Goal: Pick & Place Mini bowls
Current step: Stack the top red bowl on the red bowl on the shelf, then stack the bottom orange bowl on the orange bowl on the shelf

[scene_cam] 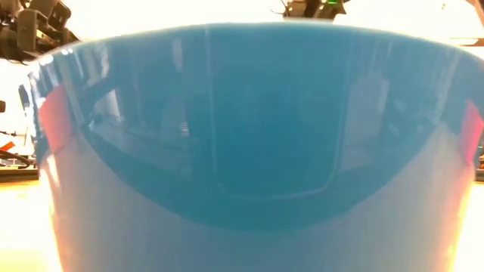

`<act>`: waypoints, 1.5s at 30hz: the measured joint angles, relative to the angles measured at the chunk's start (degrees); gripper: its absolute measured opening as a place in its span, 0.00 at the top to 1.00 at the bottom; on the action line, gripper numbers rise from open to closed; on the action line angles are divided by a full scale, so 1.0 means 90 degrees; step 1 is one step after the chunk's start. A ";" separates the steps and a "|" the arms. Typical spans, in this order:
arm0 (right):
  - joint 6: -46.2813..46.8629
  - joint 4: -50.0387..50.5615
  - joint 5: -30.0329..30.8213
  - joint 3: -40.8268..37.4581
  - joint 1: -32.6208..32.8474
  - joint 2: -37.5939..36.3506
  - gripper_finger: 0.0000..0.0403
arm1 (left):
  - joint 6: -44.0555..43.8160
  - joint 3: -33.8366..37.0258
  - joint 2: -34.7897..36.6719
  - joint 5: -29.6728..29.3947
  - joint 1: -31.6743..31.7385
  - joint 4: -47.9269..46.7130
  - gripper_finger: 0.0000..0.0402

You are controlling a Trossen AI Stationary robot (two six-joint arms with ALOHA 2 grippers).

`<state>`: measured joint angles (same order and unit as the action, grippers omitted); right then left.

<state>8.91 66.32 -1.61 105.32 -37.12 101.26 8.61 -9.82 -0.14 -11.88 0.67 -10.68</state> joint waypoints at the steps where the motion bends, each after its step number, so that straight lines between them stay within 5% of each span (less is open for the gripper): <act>1: -0.0015 0.0129 0.0000 0.0079 -0.0002 0.0082 0.98 | -0.0016 0.0000 0.0001 -0.0025 0.0000 -0.0002 1.00; 28: -0.0224 0.0390 0.0027 0.0367 -0.0061 0.0604 0.97 | -0.0314 0.0063 0.0000 -0.0022 -0.0002 -0.0196 1.00; 45: -0.0492 0.0425 0.0022 0.1043 -0.0044 0.0591 0.71 | -0.0367 0.0068 0.0001 0.0034 -0.0002 -0.0201 1.00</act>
<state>4.48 70.15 -1.41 114.70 -37.52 106.59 5.31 -9.21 -0.13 -11.57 0.64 -12.49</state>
